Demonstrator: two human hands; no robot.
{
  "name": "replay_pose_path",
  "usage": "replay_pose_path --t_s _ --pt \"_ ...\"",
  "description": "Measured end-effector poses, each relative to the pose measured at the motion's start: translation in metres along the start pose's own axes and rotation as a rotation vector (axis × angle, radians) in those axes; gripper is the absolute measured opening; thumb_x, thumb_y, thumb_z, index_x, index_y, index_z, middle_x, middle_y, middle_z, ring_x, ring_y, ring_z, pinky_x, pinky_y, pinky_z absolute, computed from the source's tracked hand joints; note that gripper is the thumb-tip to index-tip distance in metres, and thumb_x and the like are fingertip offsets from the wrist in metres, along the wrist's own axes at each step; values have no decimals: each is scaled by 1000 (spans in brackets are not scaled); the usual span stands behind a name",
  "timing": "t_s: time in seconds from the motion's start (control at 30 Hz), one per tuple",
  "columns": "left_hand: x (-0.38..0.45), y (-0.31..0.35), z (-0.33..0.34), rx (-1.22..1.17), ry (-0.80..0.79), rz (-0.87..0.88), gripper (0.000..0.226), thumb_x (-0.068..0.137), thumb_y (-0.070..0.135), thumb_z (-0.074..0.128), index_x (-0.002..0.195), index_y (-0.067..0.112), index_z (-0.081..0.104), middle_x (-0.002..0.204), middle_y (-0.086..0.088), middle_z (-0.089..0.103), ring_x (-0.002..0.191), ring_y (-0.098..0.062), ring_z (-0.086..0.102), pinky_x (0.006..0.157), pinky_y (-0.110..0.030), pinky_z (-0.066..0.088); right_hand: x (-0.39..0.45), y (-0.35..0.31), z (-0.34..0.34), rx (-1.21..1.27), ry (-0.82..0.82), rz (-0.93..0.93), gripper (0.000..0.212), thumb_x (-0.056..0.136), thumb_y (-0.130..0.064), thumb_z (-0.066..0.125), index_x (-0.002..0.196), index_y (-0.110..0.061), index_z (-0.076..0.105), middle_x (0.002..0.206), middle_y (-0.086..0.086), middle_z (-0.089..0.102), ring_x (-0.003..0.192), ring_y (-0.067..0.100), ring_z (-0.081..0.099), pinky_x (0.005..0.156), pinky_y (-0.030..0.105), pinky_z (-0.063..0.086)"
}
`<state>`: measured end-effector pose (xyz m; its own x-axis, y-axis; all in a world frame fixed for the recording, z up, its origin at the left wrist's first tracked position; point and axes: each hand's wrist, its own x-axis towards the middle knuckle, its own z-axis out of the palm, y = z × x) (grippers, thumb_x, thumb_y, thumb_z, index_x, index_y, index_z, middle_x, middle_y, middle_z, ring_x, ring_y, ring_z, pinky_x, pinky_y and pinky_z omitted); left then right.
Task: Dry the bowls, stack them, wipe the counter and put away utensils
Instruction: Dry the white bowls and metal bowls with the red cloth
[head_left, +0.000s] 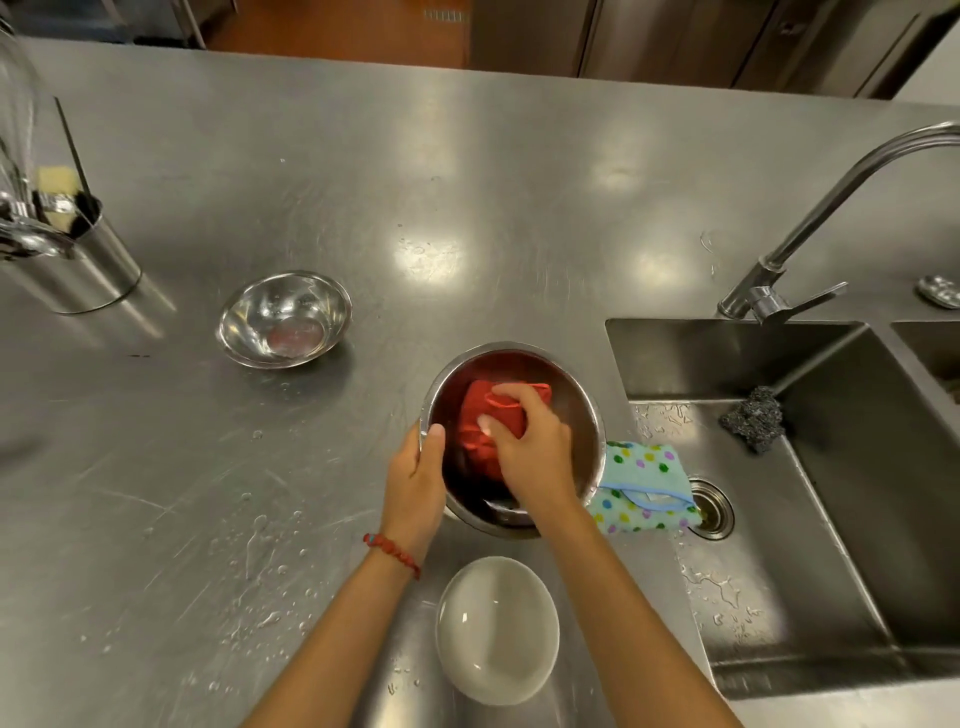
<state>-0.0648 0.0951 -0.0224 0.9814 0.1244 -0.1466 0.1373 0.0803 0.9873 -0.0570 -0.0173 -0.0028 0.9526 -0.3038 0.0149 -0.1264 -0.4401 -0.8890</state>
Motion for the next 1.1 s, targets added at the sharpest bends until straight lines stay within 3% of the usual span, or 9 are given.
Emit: replay_pose_path --t_s 0.13,0.27,0.37,0.43,0.5,0.6,0.73,0.9,1.1 --pt "-6 1 -4 -32 49 -17 25 96 23 40 81 24 60 78 4 64 71 -1 61 60 -10 49 -14 -4 1 -12 -247 -74 28 78 -15 69 104 -21 62 99 -12 56 93 5 51 83 10 36" --pt "-14 -1 -8 -4 30 -22 26 97 22 39 80 24 59 79 2 63 73 -5 61 67 -19 49 -20 3 -12 15 -464 -66 29 77 -11 70 102 -20 63 98 -11 56 88 -2 51 80 7 38" --pt "-20 -1 -7 31 -17 -20 26 97 21 38 84 27 60 86 -1 64 84 -14 61 73 -24 50 -28 0 -7 49 -297 -77 29 77 -9 69 102 -23 63 93 -17 56 85 -6 51 77 1 38" --pt "-24 -1 -8 66 -47 5 24 96 23 38 93 26 61 93 0 65 88 -11 62 74 -21 49 -29 -3 -4 -38 -126 -164 29 80 -9 66 106 -21 62 96 -8 61 85 2 53 77 0 36" --pt "-29 -1 -8 113 -46 48 22 96 24 39 98 24 61 93 2 65 87 -8 61 73 -19 49 -25 -5 -7 -263 -26 -247 31 85 -10 58 115 -18 57 107 7 60 92 18 55 81 15 42" --pt "-28 4 -7 118 20 81 23 96 20 40 81 23 58 76 7 59 70 -2 57 60 -7 46 -19 -7 -21 -624 13 -205 35 89 -7 47 123 -16 47 113 15 53 98 30 54 79 37 47" --pt "-22 8 -5 130 65 103 25 95 19 40 75 23 54 68 10 54 60 -2 53 52 -4 43 -26 -2 -34 -823 -161 -87 30 88 -8 50 118 -13 46 106 14 56 90 27 55 75 35 47" --pt "-27 2 2 181 101 122 34 94 15 41 64 29 49 63 9 50 57 0 50 55 -10 40 -37 4 -36 -344 -423 59 28 81 -16 66 108 -16 62 104 3 64 87 10 51 71 13 38" --pt "-29 -2 4 106 99 83 38 94 19 43 58 29 50 55 12 47 47 5 50 44 -4 38 -49 0 -24 138 -377 29 26 79 -9 68 105 -12 63 92 -8 61 81 -7 56 73 1 42"
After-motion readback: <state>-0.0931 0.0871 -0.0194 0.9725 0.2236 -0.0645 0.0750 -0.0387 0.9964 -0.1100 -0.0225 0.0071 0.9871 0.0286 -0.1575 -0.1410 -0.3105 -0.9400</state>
